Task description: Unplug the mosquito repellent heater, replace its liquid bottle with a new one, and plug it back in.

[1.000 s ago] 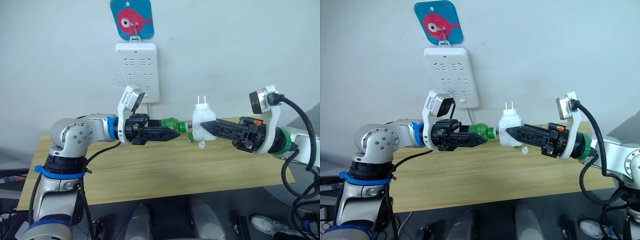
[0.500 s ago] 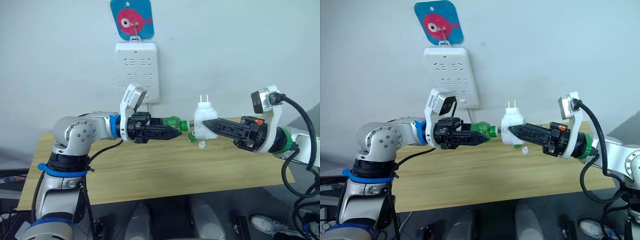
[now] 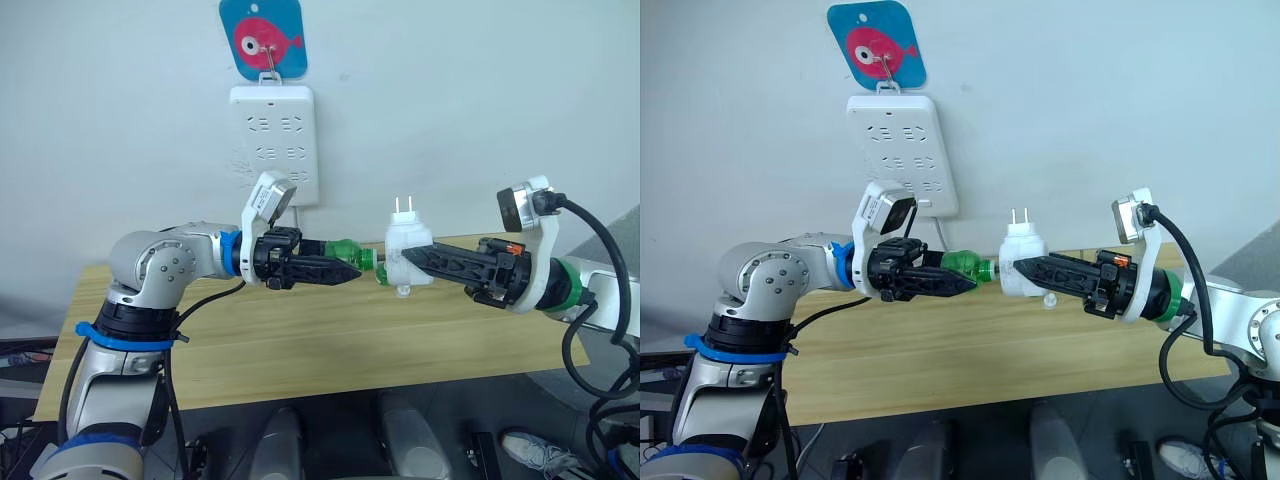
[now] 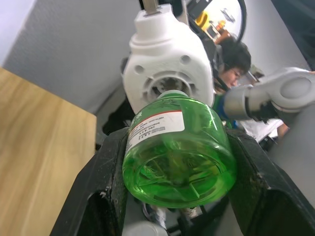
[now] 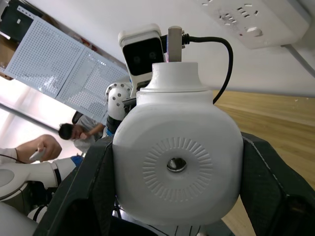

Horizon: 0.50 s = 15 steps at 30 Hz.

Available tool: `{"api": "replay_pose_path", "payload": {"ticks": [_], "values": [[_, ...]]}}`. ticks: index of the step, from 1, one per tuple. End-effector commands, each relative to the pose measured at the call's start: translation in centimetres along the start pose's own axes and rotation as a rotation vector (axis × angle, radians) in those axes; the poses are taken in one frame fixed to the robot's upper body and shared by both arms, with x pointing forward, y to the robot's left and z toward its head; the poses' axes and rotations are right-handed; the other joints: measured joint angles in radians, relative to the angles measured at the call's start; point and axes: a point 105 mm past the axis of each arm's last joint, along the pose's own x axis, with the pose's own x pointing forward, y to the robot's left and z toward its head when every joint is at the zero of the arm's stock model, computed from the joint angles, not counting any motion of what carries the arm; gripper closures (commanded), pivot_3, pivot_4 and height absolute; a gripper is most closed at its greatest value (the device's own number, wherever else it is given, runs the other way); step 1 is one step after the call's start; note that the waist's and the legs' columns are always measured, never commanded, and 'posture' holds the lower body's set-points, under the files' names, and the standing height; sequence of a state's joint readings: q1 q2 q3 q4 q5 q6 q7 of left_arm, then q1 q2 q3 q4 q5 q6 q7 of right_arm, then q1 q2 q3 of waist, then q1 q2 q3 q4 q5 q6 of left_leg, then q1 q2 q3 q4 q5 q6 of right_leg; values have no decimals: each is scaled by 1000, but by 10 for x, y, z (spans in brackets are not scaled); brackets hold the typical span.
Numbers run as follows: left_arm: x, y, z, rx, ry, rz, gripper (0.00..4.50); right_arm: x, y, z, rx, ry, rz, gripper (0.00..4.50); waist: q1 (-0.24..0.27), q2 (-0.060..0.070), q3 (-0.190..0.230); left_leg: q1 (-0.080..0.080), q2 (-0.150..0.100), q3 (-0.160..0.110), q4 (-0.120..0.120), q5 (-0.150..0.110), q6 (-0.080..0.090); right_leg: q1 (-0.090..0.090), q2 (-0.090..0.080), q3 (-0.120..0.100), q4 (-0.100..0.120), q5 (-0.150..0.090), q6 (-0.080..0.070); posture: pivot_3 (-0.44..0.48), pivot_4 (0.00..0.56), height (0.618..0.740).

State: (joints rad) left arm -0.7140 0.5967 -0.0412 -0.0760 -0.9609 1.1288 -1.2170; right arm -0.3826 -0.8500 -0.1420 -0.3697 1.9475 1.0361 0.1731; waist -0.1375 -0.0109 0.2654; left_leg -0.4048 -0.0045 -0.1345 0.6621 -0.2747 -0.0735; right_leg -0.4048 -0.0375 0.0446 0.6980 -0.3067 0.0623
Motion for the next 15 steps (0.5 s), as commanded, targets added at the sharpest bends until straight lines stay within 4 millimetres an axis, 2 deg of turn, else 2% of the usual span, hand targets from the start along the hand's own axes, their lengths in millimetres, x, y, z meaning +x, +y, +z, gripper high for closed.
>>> {"api": "replay_pose_path", "payload": {"ticks": [1, 15], "values": [[7, -15, 10, 43, -1, -81, 2204, -1, 7, 3, -15, -3, 22, 1553, 0, 0, 0, 0, 0, 0, 0, 0, 0, 0, 0, 0, 0, 0, 0, -189, 230, 740], [14, -5, 19, 82, -68, -28, 2204, 5, 15, -9, -19, 19, 57, 1553, -1, 0, 0, 0, 0, 0, 0, 0, 0, 0, 0, 0, 0, 0, 0, -188, 229, 740]]}}
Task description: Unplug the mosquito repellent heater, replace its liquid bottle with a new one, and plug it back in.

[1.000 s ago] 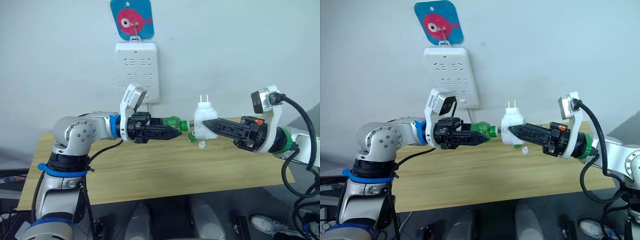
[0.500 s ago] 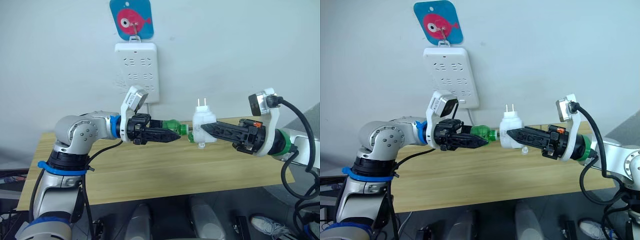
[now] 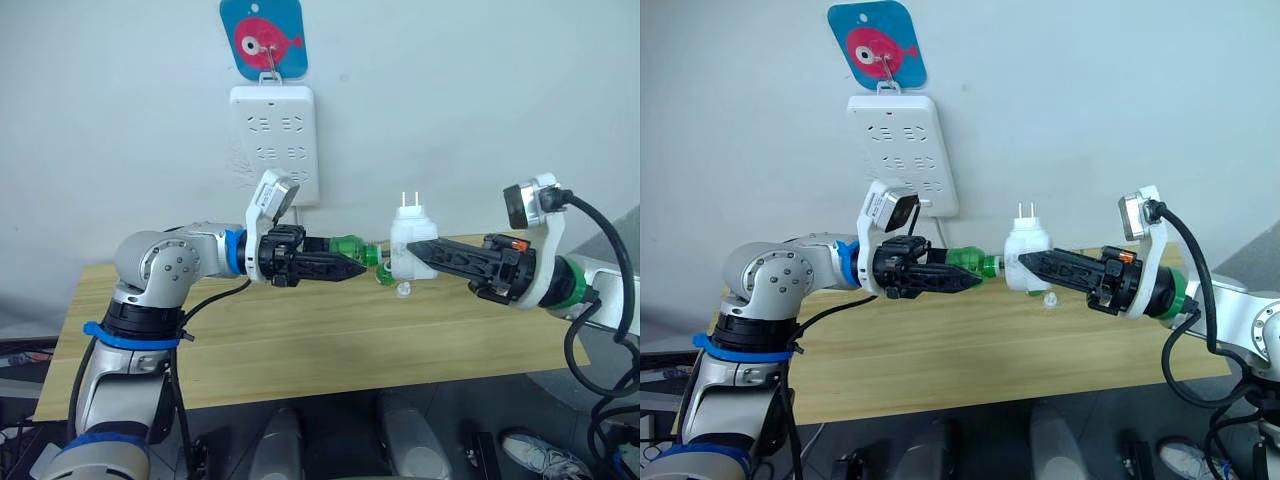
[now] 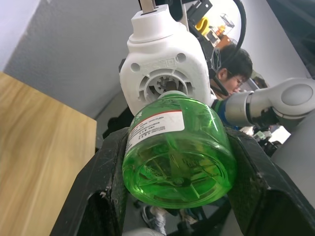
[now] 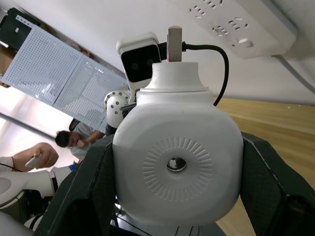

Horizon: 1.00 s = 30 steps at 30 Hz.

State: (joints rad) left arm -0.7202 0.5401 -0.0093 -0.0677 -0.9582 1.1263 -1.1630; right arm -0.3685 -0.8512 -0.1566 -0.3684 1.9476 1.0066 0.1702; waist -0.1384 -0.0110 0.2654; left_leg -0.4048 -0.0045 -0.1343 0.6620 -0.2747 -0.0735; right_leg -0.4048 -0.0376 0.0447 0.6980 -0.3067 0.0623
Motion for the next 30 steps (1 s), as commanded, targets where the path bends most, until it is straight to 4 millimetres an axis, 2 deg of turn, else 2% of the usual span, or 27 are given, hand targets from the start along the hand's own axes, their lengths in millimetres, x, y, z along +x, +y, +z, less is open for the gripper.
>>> {"api": "replay_pose_path", "payload": {"ticks": [1, 9, 16, 30], "values": [[8, -9, 14, 66, -22, -44, 2204, 7, 16, -15, -14, 60, 64, 1553, 0, 0, 0, 0, 0, 0, 0, 0, 0, 0, 0, 0, 0, 0, 0, -188, 229, 740], [6, -10, 20, 65, -37, -49, 2204, 4, 11, -16, 3, 64, 41, 1553, 0, 0, 0, 0, 0, 0, 0, 0, 0, 0, 0, 0, 0, 0, 0, -187, 226, 740], [10, -21, 3, 57, 51, -113, 2204, 6, 11, -12, 1, 45, 46, 1553, 0, 0, 0, 0, 0, 0, 0, 0, 0, 0, 0, 0, 0, 0, 0, -186, 228, 740], [5, -26, 4, 62, 59, -132, 2204, -6, -4, -2, 55, 33, 11, 1553, 0, 0, 0, 0, 0, 0, 0, 0, 0, 0, 0, 0, 0, 0, 0, -186, 228, 740]]}}
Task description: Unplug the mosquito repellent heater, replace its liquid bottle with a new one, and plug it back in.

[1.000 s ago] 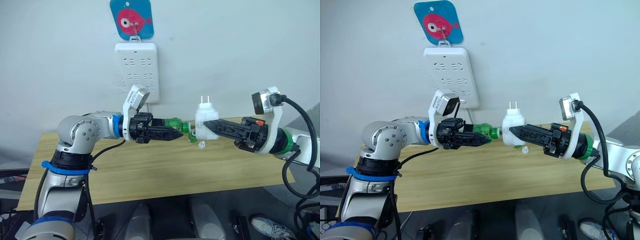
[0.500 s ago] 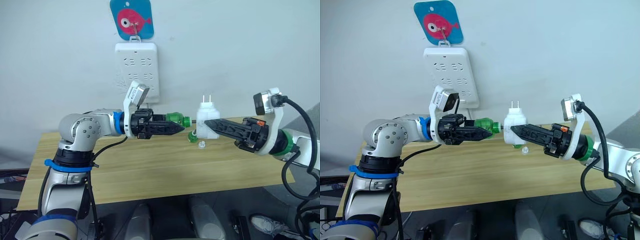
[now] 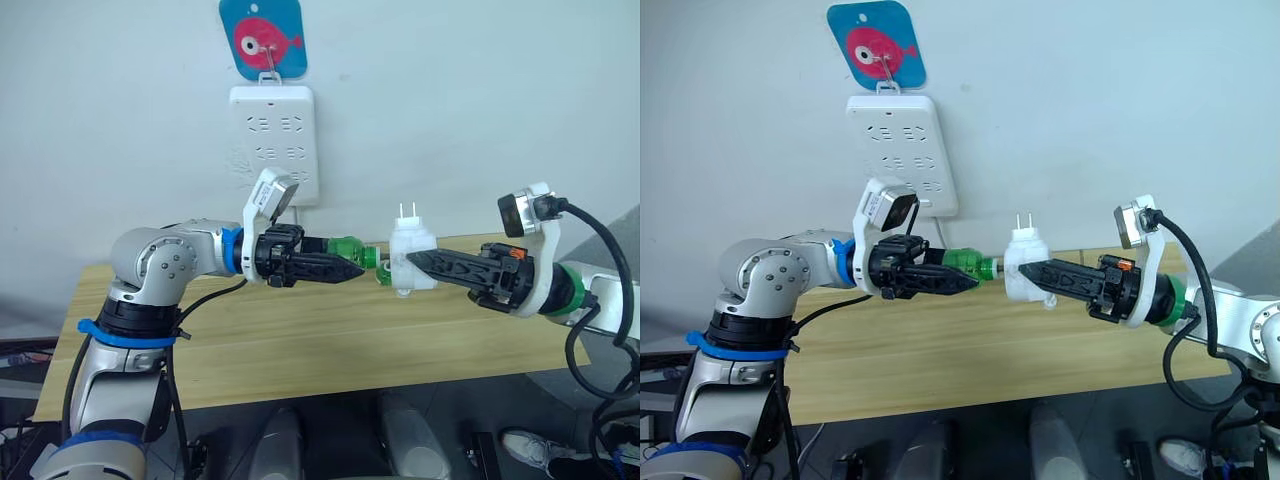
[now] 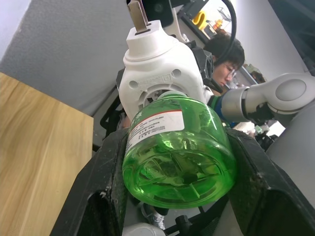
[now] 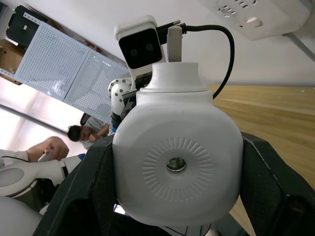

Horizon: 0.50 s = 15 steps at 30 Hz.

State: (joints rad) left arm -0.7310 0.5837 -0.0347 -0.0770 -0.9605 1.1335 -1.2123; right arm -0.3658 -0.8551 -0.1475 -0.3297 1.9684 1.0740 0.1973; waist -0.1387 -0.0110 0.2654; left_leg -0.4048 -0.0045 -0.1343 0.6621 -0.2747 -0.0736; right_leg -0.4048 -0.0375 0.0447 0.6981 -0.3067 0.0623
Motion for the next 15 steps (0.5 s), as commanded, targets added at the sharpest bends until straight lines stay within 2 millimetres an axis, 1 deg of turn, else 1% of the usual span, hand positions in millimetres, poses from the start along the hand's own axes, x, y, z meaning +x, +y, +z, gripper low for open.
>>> {"api": "replay_pose_path", "payload": {"ticks": [1, 6, 10, 15], "values": [[8, -18, 6, 63, 8, -94, 2204, -4, -2, 7, 0, -24, -14, 1553, 0, 0, 0, 0, 0, 0, 0, 0, 0, 0, 0, 0, 0, 0, 0, -186, 228, 740], [9, -15, 3, 74, 17, -76, 2204, -5, -5, 16, 3, -72, -21, 1553, 0, 0, 0, 0, 0, 0, 0, 0, 0, 0, 0, 0, 0, 0, 0, -184, 230, 740], [11, -12, 1, 86, 4, -54, 2204, -5, -10, 26, 19, -152, -32, 1553, 0, 0, 0, 0, 0, 0, 0, 0, 0, 0, 0, 0, 0, 0, 0, -185, 230, 740], [8, -6, 4, 95, -21, -12, 2204, -5, -10, 26, 28, -181, -34, 1553, 0, 0, 0, 0, 0, 0, 0, 0, 0, 0, 0, 0, 0, 0, 0, -184, 231, 740]]}}
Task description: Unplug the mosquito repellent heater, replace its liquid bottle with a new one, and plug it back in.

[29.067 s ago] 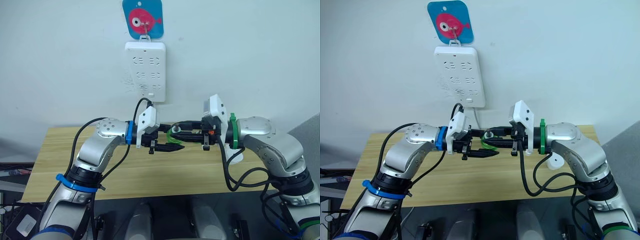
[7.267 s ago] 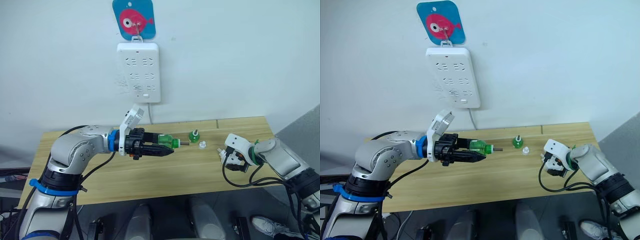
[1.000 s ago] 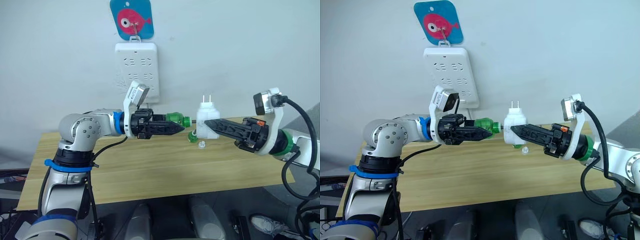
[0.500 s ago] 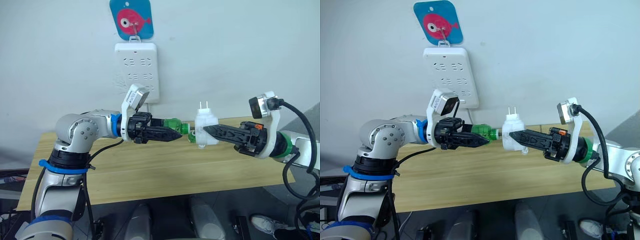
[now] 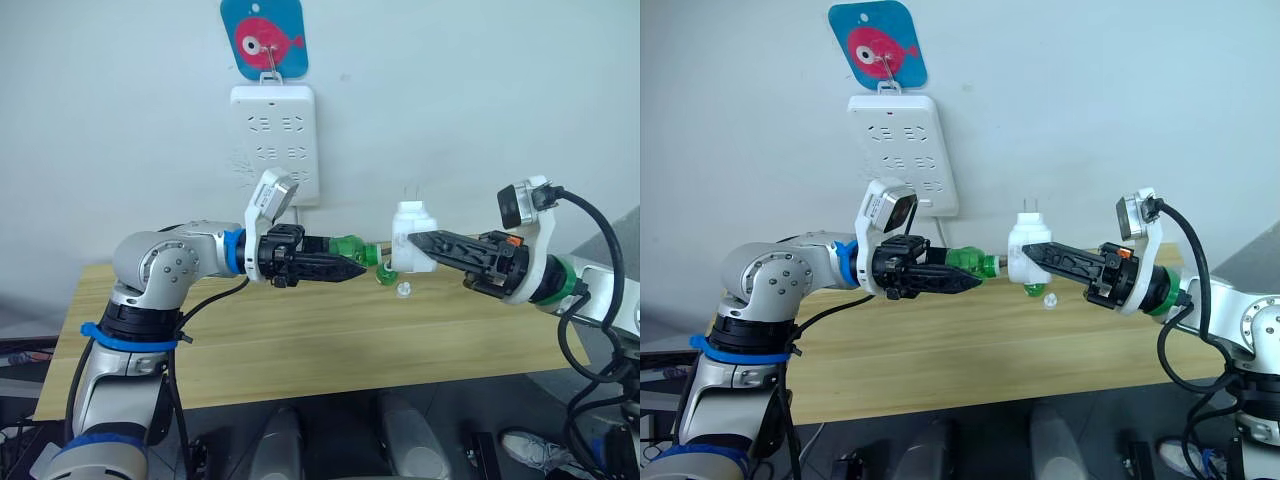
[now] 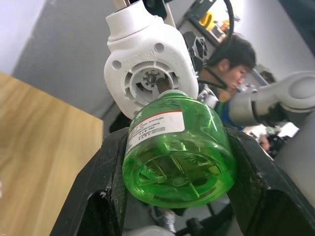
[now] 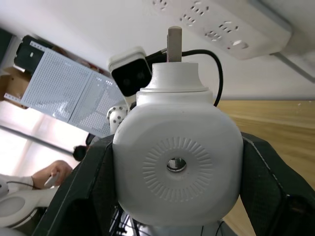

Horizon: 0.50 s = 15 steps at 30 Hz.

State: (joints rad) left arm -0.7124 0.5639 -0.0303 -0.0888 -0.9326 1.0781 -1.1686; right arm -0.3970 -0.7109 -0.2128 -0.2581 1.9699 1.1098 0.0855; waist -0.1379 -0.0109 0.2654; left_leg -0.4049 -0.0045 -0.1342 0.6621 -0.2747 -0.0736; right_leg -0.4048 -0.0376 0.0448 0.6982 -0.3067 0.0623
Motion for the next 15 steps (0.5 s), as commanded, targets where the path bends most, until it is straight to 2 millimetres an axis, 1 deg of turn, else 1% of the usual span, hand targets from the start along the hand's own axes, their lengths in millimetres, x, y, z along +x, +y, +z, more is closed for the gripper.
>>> {"api": "replay_pose_path", "payload": {"ticks": [1, 5, 8, 13, 15], "values": [[5, -12, 7, 39, -14, -66, 2204, -5, 3, 13, -29, -71, -12, 1553, 0, 0, 0, 0, 0, 0, 0, 0, 0, 0, 0, 0, 0, 0, 0, -184, 232, 740], [4, -17, 11, 22, -24, -94, 2204, -5, 5, 8, -28, -50, 1, 1553, -1, 0, 0, 0, 0, 0, 0, 0, 0, 0, 0, 0, 0, 0, 0, -183, 232, 740], [1, -14, 18, 15, -49, -81, 2204, -5, 5, 7, -28, -43, 4, 1553, 0, 0, 0, 0, 0, 0, 0, 0, 0, 0, 0, 0, 0, 0, 0, -183, 231, 740], [-3, -6, 21, 29, -36, -45, 2204, -7, 6, 9, -36, -34, 10, 1553, -1, 0, 0, 0, 0, 0, 0, 0, 0, 0, 0, 0, 0, 0, 0, -185, 230, 740], [-2, -9, 20, 22, -19, -65, 2204, -7, 7, 10, -38, -37, 12, 1553, -1, 0, 0, 0, 0, 0, 0, 0, 0, 0, 0, 0, 0, 0, 0, -185, 229, 740]]}}
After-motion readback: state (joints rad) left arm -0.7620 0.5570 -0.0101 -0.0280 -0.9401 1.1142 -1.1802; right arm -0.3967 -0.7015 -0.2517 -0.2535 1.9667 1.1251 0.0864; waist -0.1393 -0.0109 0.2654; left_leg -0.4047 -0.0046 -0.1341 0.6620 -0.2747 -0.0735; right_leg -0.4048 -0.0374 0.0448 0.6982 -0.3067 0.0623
